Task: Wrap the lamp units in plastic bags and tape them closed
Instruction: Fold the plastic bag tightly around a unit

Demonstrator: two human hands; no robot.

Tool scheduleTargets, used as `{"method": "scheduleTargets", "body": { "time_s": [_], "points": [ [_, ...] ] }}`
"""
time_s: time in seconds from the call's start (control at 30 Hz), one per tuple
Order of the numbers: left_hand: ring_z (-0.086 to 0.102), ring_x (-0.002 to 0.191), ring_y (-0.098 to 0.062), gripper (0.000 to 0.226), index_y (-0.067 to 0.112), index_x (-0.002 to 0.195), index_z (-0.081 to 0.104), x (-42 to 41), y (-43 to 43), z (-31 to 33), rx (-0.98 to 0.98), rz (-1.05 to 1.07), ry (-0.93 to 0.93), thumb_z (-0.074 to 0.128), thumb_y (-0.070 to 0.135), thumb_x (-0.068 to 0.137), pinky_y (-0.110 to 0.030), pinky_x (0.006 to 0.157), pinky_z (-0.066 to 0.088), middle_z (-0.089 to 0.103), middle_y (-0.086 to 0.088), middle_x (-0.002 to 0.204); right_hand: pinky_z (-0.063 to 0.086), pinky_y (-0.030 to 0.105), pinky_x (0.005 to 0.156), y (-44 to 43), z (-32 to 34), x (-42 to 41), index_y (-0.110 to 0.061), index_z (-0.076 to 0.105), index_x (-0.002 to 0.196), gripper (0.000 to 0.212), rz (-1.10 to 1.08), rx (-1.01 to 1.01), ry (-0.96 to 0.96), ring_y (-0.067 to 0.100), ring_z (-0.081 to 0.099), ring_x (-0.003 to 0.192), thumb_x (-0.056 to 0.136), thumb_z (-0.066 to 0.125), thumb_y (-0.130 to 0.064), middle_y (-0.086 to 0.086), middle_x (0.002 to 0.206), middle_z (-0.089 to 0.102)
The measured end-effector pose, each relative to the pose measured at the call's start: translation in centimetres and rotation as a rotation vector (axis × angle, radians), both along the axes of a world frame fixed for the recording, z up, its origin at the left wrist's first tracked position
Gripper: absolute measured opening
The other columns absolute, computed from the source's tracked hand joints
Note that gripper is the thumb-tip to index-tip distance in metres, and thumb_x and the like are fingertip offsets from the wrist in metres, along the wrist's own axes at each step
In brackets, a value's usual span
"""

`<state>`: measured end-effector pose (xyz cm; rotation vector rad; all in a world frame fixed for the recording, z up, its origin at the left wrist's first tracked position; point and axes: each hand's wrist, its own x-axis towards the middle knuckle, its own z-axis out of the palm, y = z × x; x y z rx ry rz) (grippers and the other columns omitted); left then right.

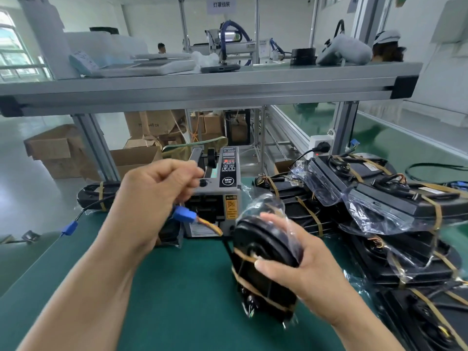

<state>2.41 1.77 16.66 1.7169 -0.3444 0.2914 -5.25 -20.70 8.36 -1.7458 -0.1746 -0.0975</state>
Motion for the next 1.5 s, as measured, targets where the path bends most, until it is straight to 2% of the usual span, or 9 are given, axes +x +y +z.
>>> {"method": "scheduleTargets", "body": {
  "time_s": [0.13,0.27,0.4,0.63,0.83,1.07,1.2,1.33,1.5],
  "points": [
    [0.050,0.057,-0.007,0.023,0.010,0.086,0.072,3.9,-0.1,-5.2,-0.258,0.168,0.532,0.058,0.023,0.099,-0.019,0.053,0.042,0.062,0.001,0.069,0.051,0.015,0.080,0.8,-0.1,0.4,-0.051,0.069,0.107,0.049,-0.282,-0.016,-0.081,-0.003,0.069,0.092,0.059,0.072,-0.061,-0.024,0.099,0.074],
    [0.048,0.041,-0.003,0.020,0.007,0.084,0.067,5.3,-1.0,-9.1,-0.462,0.185,0.819,0.059,0.019,0.099,-0.013,0.036,0.036,0.062,0.004,0.053,0.045,0.005,0.076,1.7,-0.3,0.4,-0.045,0.069,0.104,0.029,-0.325,-0.004,-0.153,-0.002,0.067,0.087,0.077,0.063,-0.055,-0.023,0.088,0.073],
    [0.047,0.033,0.000,0.017,0.007,0.091,0.069,6.1,-1.8,-9.7,-0.481,0.217,0.888,0.067,0.024,0.094,-0.014,0.033,0.035,0.063,0.007,0.049,0.041,0.003,0.085,2.4,-0.6,0.2,-0.038,0.068,0.117,0.054,-0.351,-0.071,-0.191,-0.012,0.062,0.098,0.080,0.043,-0.068,-0.037,0.093,0.067],
    [0.049,0.035,-0.001,0.017,0.011,0.084,0.067,6.5,-3.0,-9.0,-0.604,0.227,0.942,0.069,0.025,0.092,-0.018,0.040,0.034,0.059,0.007,0.048,0.041,0.003,0.086,3.3,-0.8,0.1,-0.046,0.069,0.096,0.044,-0.395,-0.080,-0.289,-0.013,0.061,0.102,0.101,0.027,-0.037,-0.037,0.102,0.067],
    [0.045,0.044,-0.002,0.018,0.012,0.077,0.062,7.3,-4.4,-8.7,-0.692,0.211,1.010,0.065,0.018,0.094,-0.020,0.047,0.029,0.055,0.007,0.042,0.040,0.002,0.086,3.8,-0.8,0.0,-0.050,0.063,0.099,0.038,-0.416,-0.046,-0.299,-0.011,0.062,0.105,0.099,0.026,-0.043,-0.040,0.101,0.066],
    [0.049,0.039,-0.005,0.015,0.014,0.077,0.061,5.6,-4.3,-8.4,-0.794,0.344,0.729,0.065,0.008,0.089,-0.017,0.039,0.036,0.057,0.004,0.054,0.041,0.007,0.097,3.5,-1.1,0.1,-0.043,0.066,0.113,0.046,-0.398,-0.047,-0.297,-0.012,0.058,0.115,0.097,0.023,-0.050,-0.041,0.114,0.062],
    [0.060,0.070,-0.011,0.016,0.020,0.072,0.074,1.4,-2.7,-6.4,-0.397,0.304,0.377,0.072,0.014,0.086,-0.024,0.072,0.047,0.068,0.001,0.078,0.041,0.003,0.089,3.6,-1.0,0.0,-0.052,0.063,0.101,0.039,-0.412,-0.062,-0.303,-0.013,0.060,0.107,0.100,0.027,-0.040,-0.042,0.104,0.065],
    [0.061,0.079,0.002,0.010,0.036,0.076,0.075,-3.7,-1.9,-3.5,0.050,0.287,-0.002,0.073,0.029,0.084,-0.009,0.068,0.043,0.066,0.013,0.090,0.046,0.010,0.079,4.0,-0.9,-0.1,-0.062,0.064,0.092,0.044,-0.425,-0.094,-0.323,-0.004,0.065,0.094,0.098,0.022,-0.049,-0.029,0.096,0.068],
    [0.063,0.077,0.003,0.008,0.028,0.073,0.076,-6.1,-4.1,-2.8,0.059,0.010,0.169,0.072,0.033,0.078,-0.005,0.066,0.043,0.071,0.010,0.086,0.051,0.026,0.075,4.3,-0.9,-0.4,-0.067,0.059,0.097,0.043,-0.412,-0.126,-0.352,0.004,0.067,0.090,0.100,0.021,-0.049,-0.024,0.099,0.068]
  ]
}}
